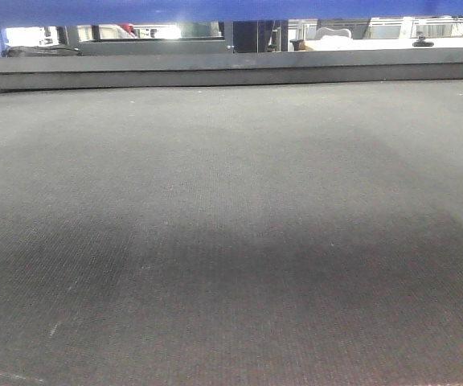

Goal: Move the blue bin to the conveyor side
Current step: 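Lower the blue bin onto the grey belt and open both grippers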

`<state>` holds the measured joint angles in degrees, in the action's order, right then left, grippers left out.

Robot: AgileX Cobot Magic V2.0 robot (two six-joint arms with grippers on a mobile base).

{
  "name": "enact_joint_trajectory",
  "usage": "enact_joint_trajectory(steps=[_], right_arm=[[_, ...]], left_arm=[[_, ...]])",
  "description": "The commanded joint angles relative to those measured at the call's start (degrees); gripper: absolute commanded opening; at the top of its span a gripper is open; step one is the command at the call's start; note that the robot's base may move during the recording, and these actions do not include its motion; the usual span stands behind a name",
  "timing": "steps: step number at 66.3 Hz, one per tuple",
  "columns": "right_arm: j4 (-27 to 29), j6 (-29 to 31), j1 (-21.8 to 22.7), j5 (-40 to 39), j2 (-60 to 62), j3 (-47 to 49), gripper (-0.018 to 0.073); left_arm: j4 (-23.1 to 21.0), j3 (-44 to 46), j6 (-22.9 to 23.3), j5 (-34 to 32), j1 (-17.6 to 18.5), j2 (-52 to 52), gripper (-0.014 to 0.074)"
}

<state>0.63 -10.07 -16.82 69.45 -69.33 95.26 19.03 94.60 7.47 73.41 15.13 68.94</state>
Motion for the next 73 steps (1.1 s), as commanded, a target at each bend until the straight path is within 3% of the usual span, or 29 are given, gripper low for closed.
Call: enact_joint_trajectory(steps=[1,9,22,32,47,73], right_arm=[[-3.1,1.1,0.3,-5.7,1.4,0.8,-0.0081],[-3.1,1.1,0.3,-6.8,1.4,0.8,-0.0081],[-0.6,1.1,0.3,-11.0,0.7,0.8,-0.0081],[-0.6,1.1,0.3,-15.0,-2.5,0.8,-0.0081],[-0.6,1.1,0.3,-14.3,-10.2,0.7,-0.0081],[-0.6,3.5,0.3,-12.5,-23.4,0.6,-0.0081]], left_arm=[[6.0,0.8,-0.8,-3.5,-0.1,-1.1,-0.0019],[5.6,0.8,-0.8,-3.5,-0.1,-1.1,-0.0019],[0.4,0.9,-0.1,-3.5,-0.1,0.5,-0.0019],[0.4,0.9,2.1,-9.4,-0.1,3.7,-0.0019],[0.2,0.9,3.8,-14.7,-0.1,10.0,-0.0019],[0.2,0.9,7.6,-18.8,-0.1,22.2,-0.0015]])
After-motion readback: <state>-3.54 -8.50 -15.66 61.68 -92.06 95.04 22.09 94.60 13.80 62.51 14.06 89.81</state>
